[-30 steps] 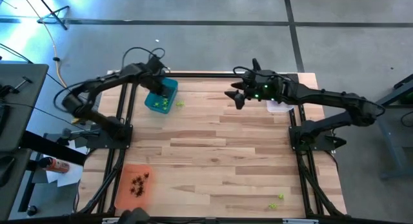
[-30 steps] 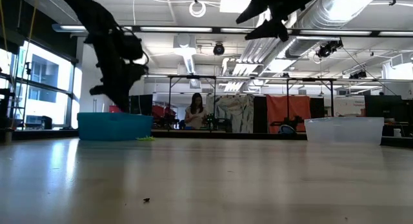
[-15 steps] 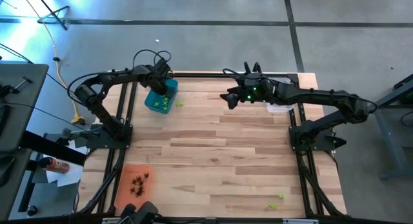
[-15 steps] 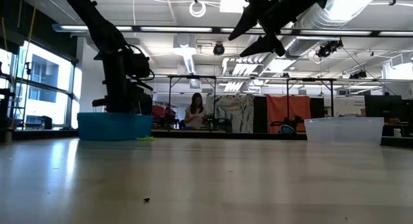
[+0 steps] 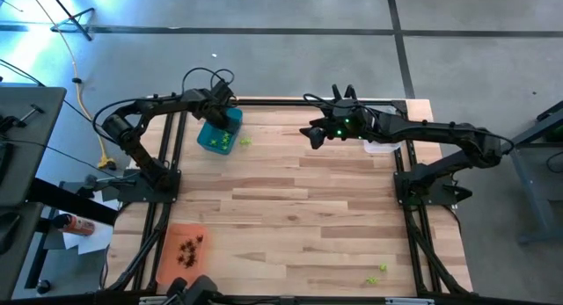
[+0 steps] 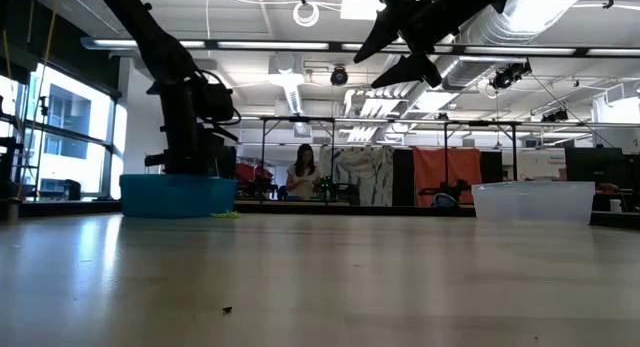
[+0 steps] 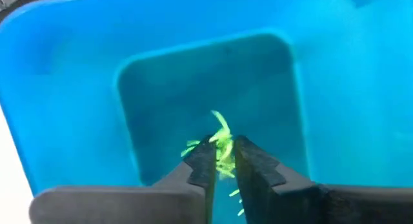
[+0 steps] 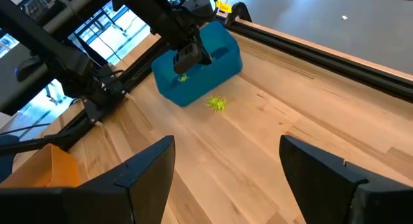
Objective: Sort Halloween decoration
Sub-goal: Put the green spider toy into the blue bin
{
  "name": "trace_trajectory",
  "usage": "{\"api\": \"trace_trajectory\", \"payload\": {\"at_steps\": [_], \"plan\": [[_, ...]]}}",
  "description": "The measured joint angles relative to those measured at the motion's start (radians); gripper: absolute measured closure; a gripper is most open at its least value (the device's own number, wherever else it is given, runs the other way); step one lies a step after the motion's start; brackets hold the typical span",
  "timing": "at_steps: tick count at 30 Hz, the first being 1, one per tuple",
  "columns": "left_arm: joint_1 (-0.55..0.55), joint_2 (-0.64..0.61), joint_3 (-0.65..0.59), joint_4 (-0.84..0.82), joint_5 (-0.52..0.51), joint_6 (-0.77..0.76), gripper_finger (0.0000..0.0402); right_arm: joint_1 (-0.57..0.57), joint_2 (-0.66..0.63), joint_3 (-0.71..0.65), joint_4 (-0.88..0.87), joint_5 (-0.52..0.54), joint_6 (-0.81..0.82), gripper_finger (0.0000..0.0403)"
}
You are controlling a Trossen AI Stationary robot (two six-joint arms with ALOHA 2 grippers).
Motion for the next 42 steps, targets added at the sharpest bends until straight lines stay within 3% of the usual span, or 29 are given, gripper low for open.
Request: {"api": "trace_trajectory", "payload": {"at_steps": [8, 16, 23, 29, 37, 42], "plan": [[-0.017, -0.045, 0.000, -0.010, 0.001, 0.001, 0.0280, 0.000, 0.000, 0.000, 0.000, 0.000, -0.017, 0.0130], [-0.017, -0.240, 0.045, -0.056, 0.002, 0.017, 0.0226, -0.001, -0.036, 0.000, 0.038, -0.004, -0.112, 0.0130], [-0.087, -0.461, 0.067, 0.034, 0.135, -0.053, 0.0218, -0.001, -0.138, 0.000, 0.013, -0.045, -0.193, 0.0130], [-0.247, -0.594, 0.066, 0.112, 0.203, -0.071, 0.0218, 0.000, -0.219, 0.000, -0.112, -0.190, -0.196, 0.0130], [-0.422, -0.631, 0.066, 0.255, 0.142, -0.034, 0.0218, -0.001, -0.247, 0.000, -0.168, -0.244, -0.202, 0.0130], [-0.457, -0.567, 0.095, 0.233, 0.018, -0.103, 0.0218, -0.001, -0.230, 0.000, -0.138, -0.204, -0.210, 0.0130]]}}
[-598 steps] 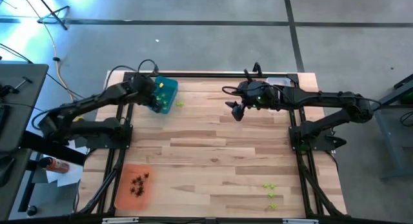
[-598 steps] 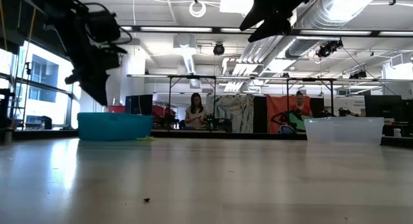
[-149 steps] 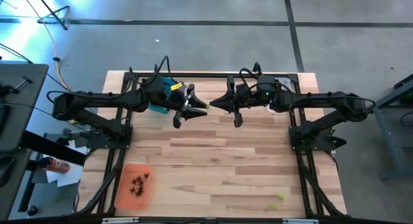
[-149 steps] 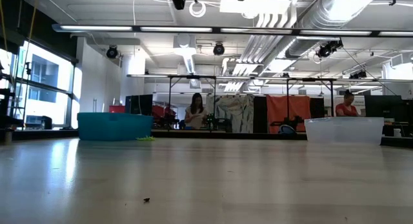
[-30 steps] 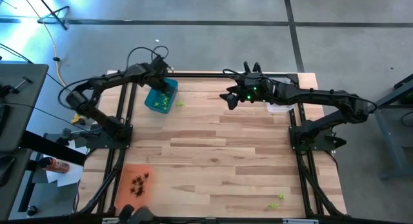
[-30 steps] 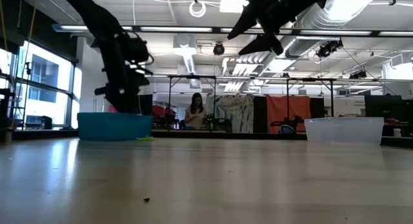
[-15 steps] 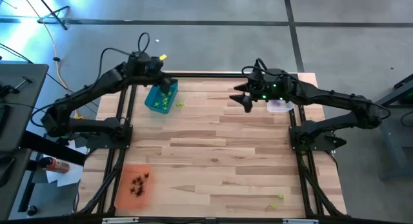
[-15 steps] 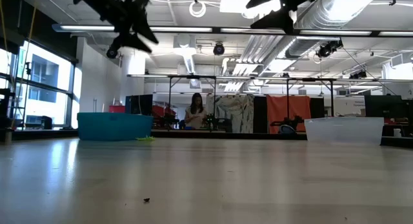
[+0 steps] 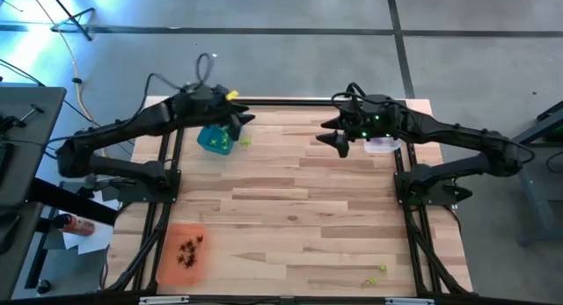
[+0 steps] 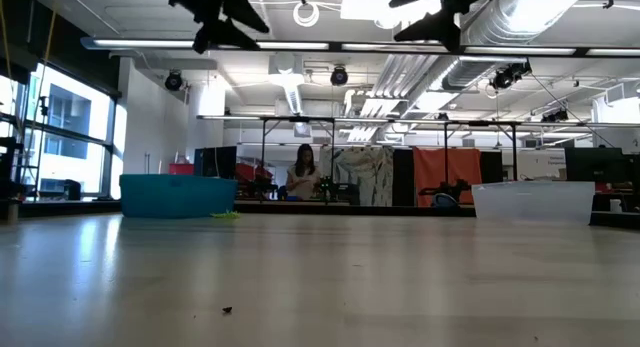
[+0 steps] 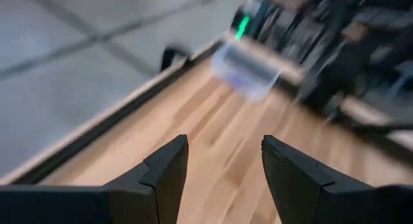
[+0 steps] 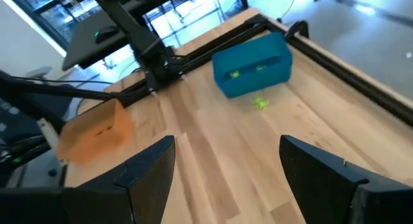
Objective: Sort Halloween decoration
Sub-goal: Put the green spider toy into the blue bin
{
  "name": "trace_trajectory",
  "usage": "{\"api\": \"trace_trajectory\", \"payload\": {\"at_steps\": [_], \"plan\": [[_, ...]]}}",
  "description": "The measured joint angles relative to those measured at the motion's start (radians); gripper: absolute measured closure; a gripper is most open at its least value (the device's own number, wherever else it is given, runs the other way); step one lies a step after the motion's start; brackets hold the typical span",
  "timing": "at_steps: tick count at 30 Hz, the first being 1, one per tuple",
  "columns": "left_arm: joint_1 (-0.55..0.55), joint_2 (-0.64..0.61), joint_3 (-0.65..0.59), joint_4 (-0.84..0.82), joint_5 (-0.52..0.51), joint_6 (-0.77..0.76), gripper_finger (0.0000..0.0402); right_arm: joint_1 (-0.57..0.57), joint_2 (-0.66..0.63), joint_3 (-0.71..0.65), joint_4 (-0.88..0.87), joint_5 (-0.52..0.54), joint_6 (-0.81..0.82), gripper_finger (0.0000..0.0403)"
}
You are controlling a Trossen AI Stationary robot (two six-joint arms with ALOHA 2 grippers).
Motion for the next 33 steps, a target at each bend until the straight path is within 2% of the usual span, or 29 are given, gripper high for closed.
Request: {"api": "trace_trajectory", "payload": {"at_steps": [4, 7, 12, 17, 22, 27, 33], "plan": [[0.019, 0.168, 0.180, -0.285, -0.015, 0.083, 0.0218, 0.000, 0.023, 0.000, 0.033, 0.023, -0.018, 0.0130], [0.037, 0.330, 0.311, -0.450, -0.065, 0.146, 0.0218, 0.000, 0.042, 0.000, 0.042, 0.023, -0.018, 0.0130], [0.078, 0.578, 0.436, -0.625, -0.067, 0.262, 0.0218, 0.000, 0.062, 0.000, 0.037, 0.023, -0.018, 0.0130], [0.096, 0.772, 0.451, -0.663, -0.067, 0.336, 0.0218, 0.000, 0.069, 0.000, 0.037, 0.028, -0.013, 0.0130], [0.097, 0.903, 0.451, -0.671, -0.066, 0.408, 0.0218, 0.001, 0.069, 0.000, 0.038, 0.073, -0.009, 0.0130], [0.097, 0.975, 0.451, -0.659, -0.095, 0.451, 0.0218, 0.001, 0.069, 0.000, 0.038, 0.125, 0.017, 0.0130], [0.098, 0.984, 0.451, -0.665, -0.144, 0.519, 0.0218, 0.001, 0.069, 0.000, 0.038, 0.133, 0.016, 0.0130]]}}
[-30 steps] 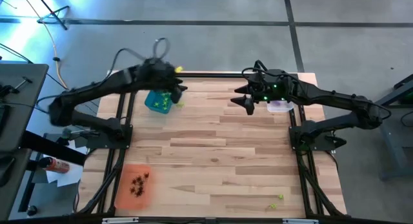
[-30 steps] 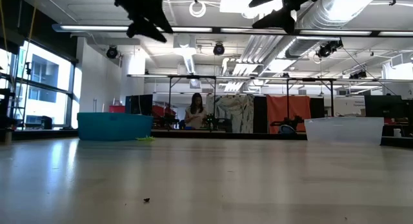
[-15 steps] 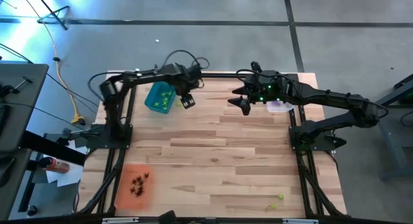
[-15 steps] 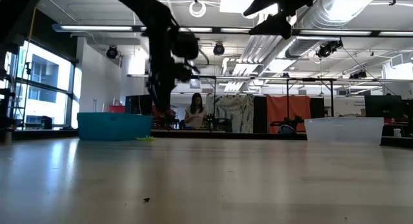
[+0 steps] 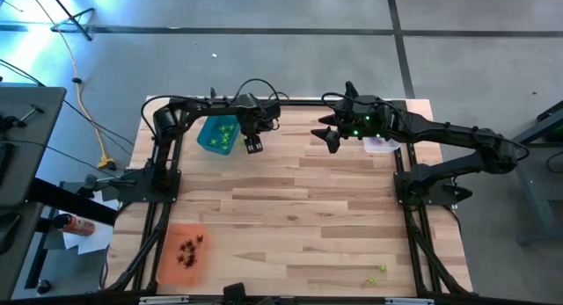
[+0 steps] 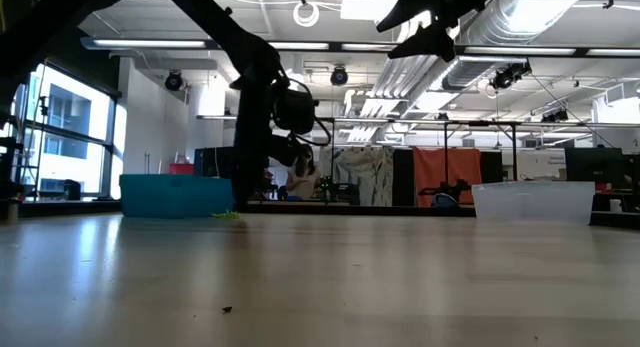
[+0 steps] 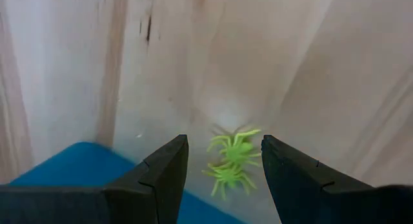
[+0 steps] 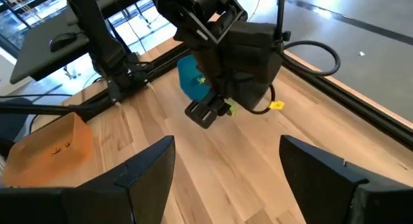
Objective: Sort Halloween decoration
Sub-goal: Put the green spider toy into the blue bin
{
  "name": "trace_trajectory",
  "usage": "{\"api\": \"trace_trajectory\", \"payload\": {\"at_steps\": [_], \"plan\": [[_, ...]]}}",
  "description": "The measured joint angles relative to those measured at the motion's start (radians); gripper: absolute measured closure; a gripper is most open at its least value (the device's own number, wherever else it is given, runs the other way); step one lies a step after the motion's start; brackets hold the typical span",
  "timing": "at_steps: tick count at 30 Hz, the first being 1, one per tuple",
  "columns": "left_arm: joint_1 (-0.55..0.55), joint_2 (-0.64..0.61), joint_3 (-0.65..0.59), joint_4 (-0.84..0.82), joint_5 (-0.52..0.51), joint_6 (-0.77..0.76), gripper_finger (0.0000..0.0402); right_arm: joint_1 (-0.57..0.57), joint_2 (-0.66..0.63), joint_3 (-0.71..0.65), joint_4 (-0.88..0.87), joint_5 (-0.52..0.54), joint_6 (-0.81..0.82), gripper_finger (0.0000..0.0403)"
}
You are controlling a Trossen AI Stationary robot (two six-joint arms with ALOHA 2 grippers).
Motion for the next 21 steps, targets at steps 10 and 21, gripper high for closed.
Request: {"api": "trace_trajectory", "payload": {"at_steps": [10, 21], "plan": [[0.009, 0.023, -0.023, -0.026, 0.004, 0.137, 0.0218, 0.000, 0.000, 0.000, 0.000, 0.011, 0.019, 0.0130], [-0.001, 0.045, 0.011, -0.056, 0.016, 0.152, 0.0294, 0.000, 0.000, 0.000, 0.000, 0.013, 0.019, 0.0130]]}}
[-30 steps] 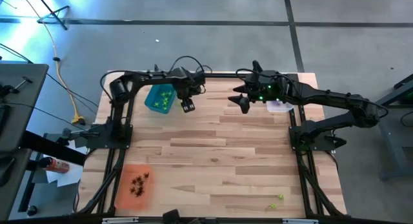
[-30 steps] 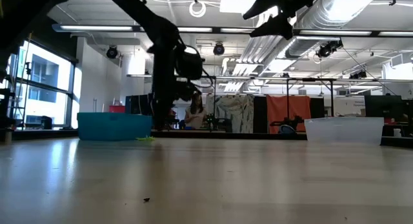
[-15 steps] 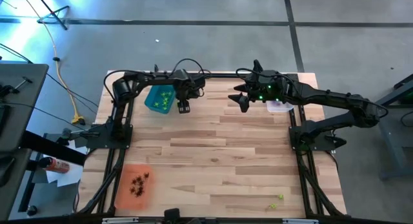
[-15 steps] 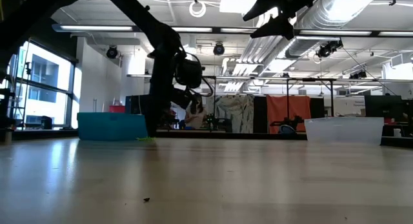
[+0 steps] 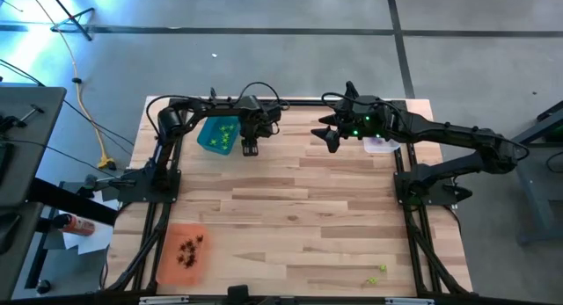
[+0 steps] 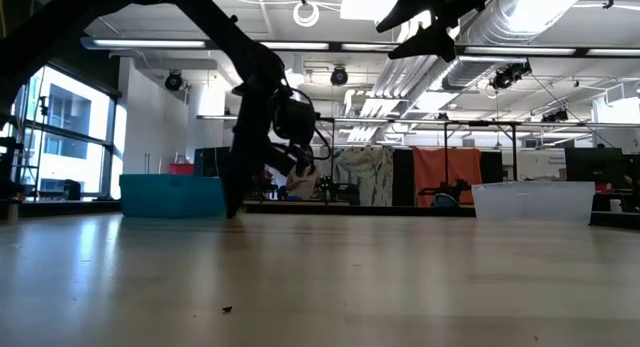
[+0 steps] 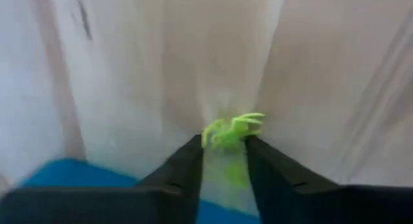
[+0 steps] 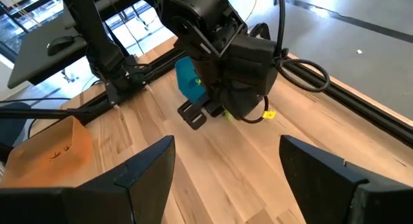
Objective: Sort Halloween decoration
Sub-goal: Put the green spider toy into the blue bin
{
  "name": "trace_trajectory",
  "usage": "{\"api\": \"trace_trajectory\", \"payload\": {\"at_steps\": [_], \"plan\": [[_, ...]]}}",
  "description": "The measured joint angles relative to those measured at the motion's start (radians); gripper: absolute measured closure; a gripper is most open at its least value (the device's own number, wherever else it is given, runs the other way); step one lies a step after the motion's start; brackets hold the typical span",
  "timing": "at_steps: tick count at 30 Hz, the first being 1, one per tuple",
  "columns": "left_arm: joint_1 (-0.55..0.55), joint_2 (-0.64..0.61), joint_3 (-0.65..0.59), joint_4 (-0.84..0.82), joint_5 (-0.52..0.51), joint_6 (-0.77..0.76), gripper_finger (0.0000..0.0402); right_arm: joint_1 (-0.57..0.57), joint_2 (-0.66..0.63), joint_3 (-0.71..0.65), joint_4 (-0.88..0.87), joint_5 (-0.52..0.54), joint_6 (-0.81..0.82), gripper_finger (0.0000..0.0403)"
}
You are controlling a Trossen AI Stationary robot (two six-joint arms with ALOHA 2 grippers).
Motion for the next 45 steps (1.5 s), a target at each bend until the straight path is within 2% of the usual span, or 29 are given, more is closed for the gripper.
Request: {"api": "trace_trajectory", "payload": {"at_steps": [3, 5, 12, 18, 22, 27, 31, 36, 41, 45], "plan": [[-0.008, 0.001, 0.051, -0.009, 0.015, 0.008, 0.0366, 0.000, 0.000, 0.000, 0.001, 0.000, 0.000, 0.0130], [-0.009, 0.000, 0.094, -0.028, 0.042, 0.007, 0.0391, 0.000, 0.000, 0.000, 0.002, 0.000, 0.000, 0.0130], [-0.006, -0.053, 0.189, -0.029, 0.081, 0.007, 0.0399, 0.000, 0.000, 0.000, 0.003, -0.001, 0.007, 0.0130], [0.035, -0.170, 0.161, 0.033, 0.257, -0.071, 0.0401, 0.000, 0.000, 0.000, 0.003, -0.001, 0.004, 0.0130], [0.055, -0.310, 0.053, 0.173, 0.342, -0.150, 0.0401, 0.000, 0.000, 0.000, 0.003, -0.003, 0.000, 0.0130], [0.041, -0.558, -0.163, 0.384, 0.389, -0.242, 0.0401, 0.000, 0.000, 0.000, 0.005, -0.003, -0.001, 0.0130], [0.006, -0.778, -0.355, 0.582, 0.392, -0.318, 0.0401, 0.007, 0.000, 0.000, 0.050, -0.005, -0.009, 0.0130], [-0.046, -1.014, -0.567, 0.821, 0.394, -0.414, 0.0401, 0.036, 0.000, 0.000, 0.169, -0.012, -0.131, 0.0131], [-0.083, -1.166, -0.698, 1.000, 0.392, -0.475, 0.0401, 0.048, 0.000, 0.000, 0.238, -0.012, -0.203, 0.0132], [-0.089, -1.212, -0.720, 1.020, 0.382, -0.491, 0.0401, 0.048, 0.000, 0.000, 0.243, -0.011, -0.207, 0.0132]]}}
